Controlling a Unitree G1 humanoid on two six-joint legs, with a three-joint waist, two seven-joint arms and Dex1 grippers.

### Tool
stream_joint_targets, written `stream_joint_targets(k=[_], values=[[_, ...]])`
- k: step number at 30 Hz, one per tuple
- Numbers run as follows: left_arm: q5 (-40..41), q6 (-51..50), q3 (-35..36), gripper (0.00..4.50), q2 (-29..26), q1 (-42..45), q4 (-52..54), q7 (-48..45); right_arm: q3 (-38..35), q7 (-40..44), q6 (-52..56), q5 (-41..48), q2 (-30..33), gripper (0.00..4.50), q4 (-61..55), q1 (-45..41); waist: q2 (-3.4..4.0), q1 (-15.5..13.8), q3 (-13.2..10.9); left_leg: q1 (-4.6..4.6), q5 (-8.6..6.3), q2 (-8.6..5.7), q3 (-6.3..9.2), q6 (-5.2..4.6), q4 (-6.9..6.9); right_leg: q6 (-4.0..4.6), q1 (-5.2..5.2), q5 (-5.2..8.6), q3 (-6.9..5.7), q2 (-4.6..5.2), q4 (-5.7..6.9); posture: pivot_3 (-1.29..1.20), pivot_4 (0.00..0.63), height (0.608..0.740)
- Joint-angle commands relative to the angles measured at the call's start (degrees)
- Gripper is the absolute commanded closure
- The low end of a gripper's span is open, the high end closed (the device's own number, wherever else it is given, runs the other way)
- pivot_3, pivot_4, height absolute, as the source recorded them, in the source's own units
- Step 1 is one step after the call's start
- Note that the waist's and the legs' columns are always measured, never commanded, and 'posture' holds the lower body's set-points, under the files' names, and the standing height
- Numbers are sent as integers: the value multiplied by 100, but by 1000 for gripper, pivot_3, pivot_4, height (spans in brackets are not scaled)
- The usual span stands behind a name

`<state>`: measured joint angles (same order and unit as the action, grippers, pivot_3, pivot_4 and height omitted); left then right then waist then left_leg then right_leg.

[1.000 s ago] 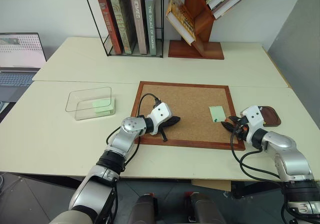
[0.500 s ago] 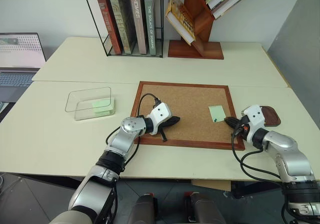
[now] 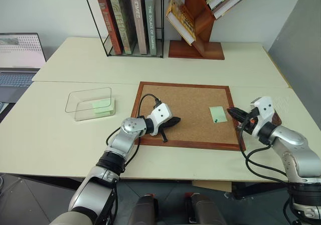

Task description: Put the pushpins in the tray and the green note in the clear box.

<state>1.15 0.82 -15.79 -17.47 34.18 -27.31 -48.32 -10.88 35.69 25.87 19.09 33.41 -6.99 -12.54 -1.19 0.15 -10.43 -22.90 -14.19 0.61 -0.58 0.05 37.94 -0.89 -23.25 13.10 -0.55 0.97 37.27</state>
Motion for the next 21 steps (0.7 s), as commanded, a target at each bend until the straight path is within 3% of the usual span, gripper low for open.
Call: stream_joint_targets(k=[1, 14, 15, 21], values=[[-194, -69, -51, 4500, -109, -106, -89, -9, -421, -460, 86, -312, 327, 4470, 348, -70, 0, 1, 0, 0, 0, 0, -1, 0, 0, 0, 0, 0, 0, 1, -2, 0, 150, 740], [-202, -41, -66, 4500, -84, -99, -130, 3, -431, -1171, 384, -918, 598, 4470, 1541, -379, 2, 6, 1, 1, 0, -2, -6, 0, -3, 0, 0, 0, 4, -1, -2, 0, 150, 740], [-202, -41, -63, 4500, -85, -104, -130, 8, -410, -1199, 402, -956, 596, 4015, 1603, -431, 2, 5, 1, 0, 0, -2, -5, 0, -3, 0, 0, 0, 4, -1, -2, 0, 150, 740], [-206, -40, -66, 4500, -69, -110, -132, 32, -369, -1303, 480, -1107, 621, 2963, 1814, -603, 2, 7, 1, 0, 0, -3, -5, 0, -3, -1, 0, 0, 4, -6, -3, 0, 150, 740]])
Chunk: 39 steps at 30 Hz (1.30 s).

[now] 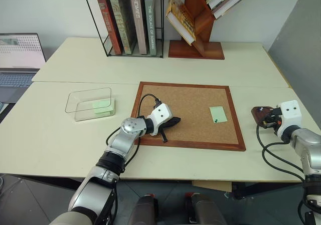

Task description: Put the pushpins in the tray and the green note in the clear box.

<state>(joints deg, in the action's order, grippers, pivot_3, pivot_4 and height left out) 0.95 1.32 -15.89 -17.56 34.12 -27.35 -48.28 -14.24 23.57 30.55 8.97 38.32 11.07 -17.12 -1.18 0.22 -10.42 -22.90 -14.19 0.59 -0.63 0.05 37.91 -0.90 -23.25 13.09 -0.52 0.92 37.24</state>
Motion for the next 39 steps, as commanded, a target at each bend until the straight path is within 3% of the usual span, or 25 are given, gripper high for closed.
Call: stream_joint_targets(k=[1, 6, 13, 23, 29, 38, 39], values=[[-189, -92, -57, 4500, -53, -101, -132, 30, -58, -93, -16, -96, 128, 2727, 29, -171, 0, 0, 0, 0, 0, 0, 0, 0, 0, 0, 0, 0, 0, 0, 0, 0, 150, 740], [-192, -88, -59, 4500, -37, -92, -144, 35, -275, -38, -94, 58, 74, 1866, -71, -225, 0, 0, 0, 0, 0, 0, 0, 0, -1, 0, 0, 0, 0, -1, 0, 0, 150, 740], [-194, -64, -57, 4500, -19, -65, -191, 39, -410, 638, -342, 615, 46, 1866, -806, 0, 2, -1, 1, -1, 0, 0, 1, 0, -1, 0, 0, 0, 0, -11, -1, 0, 150, 740], [-198, -42, -50, 4500, -30, -50, -210, 20, 631, 1476, -477, 842, -257, 1866, -2218, 608, 2, -4, 1, 0, 0, 2, 4, 0, 0, -1, 1, 0, -2, -11, -2, 0, 150, 740], [-208, -50, -45, 4500, -39, -71, -184, 21, 1173, 1403, -624, 629, -535, 1866, -2069, 570, 1, -6, 1, -2, 0, 2, 6, 0, 0, 0, 2, 0, -5, -8, -5, 0, 150, 740], [-207, -65, -38, 4500, -45, -107, -137, 39, 1345, 1231, -870, 402, -873, 1866, -1397, 231, 1, -8, 1, -1, 0, 3, 8, 0, 0, 0, 1, 0, -6, -4, -4, 0, 150, 740], [-208, -65, -36, 4500, -47, -109, -132, 42, 1327, 1224, -880, 406, -900, 2046, -1330, 200, 1, -8, 1, -1, 0, 3, 8, 0, 0, 0, 1, 0, -5, -4, -4, 0, 150, 740]])
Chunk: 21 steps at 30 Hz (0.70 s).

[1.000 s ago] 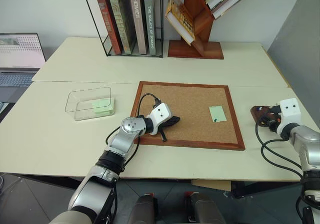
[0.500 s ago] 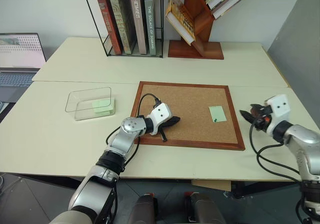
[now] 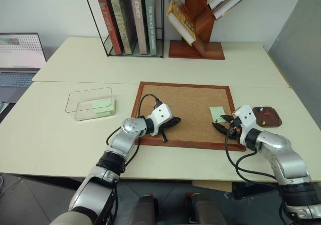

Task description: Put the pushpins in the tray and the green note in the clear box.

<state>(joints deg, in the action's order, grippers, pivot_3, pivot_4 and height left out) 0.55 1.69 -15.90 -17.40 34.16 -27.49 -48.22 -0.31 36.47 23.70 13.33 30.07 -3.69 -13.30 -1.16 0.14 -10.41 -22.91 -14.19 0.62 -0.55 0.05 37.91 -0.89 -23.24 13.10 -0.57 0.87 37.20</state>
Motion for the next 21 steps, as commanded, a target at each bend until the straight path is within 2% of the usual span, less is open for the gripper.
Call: stream_joint_targets(k=[1, 13, 21], values=[[-166, -101, -32, 4500, -66, -116, -113, 36, -73, -61, -209, -36, -89, 2156, 197, -204, 0, 1, 0, 0, 0, 0, -1, 0, 0, 0, 0, 0, 0, 0, 0, 0, 150, 740], [-161, -103, -17, 4500, -90, -149, -84, 47, -16, 42, -282, -108, -85, 4464, 340, -248, 0, 3, 0, 1, 0, 1, -1, 0, 0, 0, 0, 0, 1, 0, 1, 0, 150, 740], [-164, -105, -19, 4500, -84, -152, -90, 52, -42, 216, -137, 73, -12, 4464, -194, -193, 0, 3, 0, 0, 0, 1, 0, 0, 0, 0, 0, 0, 1, 0, 1, 0, 150, 740]])
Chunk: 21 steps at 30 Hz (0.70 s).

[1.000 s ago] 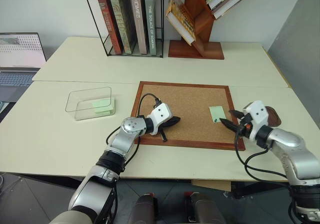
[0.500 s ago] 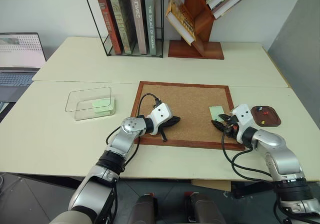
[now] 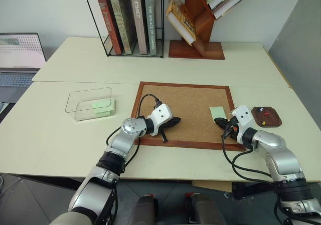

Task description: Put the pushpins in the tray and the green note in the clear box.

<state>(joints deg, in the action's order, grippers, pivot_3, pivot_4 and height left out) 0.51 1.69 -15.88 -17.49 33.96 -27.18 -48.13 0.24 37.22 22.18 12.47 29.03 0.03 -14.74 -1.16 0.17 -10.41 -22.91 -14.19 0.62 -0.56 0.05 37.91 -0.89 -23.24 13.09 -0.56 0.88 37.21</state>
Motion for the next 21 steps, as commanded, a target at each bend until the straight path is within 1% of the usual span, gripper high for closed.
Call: stream_joint_targets(k=[1, 12, 14, 19, 21], values=[[-160, -106, -21, 4500, -73, -132, -122, 44, -104, 166, 36, 186, 110, 4464, -654, -47, 0, -1, 0, 0, 0, 0, 0, 0, 0, 0, 0, 0, 0, 0, 0, 0, 150, 740], [-83, -135, 53, 4500, 33, -67, -147, 133, -217, 278, 445, 438, 366, 4464, -1413, -68, 0, -1, 0, 0, 0, 2, 1, 0, 0, 0, -1, 0, -3, 5, -1, 0, 150, 740], [-3, -150, 122, 4500, 87, -53, -94, 153, -225, 277, 491, 463, 390, 4464, -1472, -67, 0, -6, 0, -1, 0, 0, 2, 0, 0, 0, -1, 0, -3, 8, -2, 0, 150, 740], [455, -388, 412, 4500, 193, -6, 428, 4, -214, 263, 580, 513, 440, 4464, -1596, -82, -4, -9, -3, -4, 0, -3, 2, 0, 1, 0, -2, 0, -4, 14, -2, 0, 150, 740], [543, -435, 491, 4108, 153, 16, 627, -59, -209, 248, 607, 527, 437, 4500, -1613, -100, -6, -9, -4, -9, 0, -3, 3, 0, 0, 0, -5, 0, -4, 14, -3, 0, 150, 740]])
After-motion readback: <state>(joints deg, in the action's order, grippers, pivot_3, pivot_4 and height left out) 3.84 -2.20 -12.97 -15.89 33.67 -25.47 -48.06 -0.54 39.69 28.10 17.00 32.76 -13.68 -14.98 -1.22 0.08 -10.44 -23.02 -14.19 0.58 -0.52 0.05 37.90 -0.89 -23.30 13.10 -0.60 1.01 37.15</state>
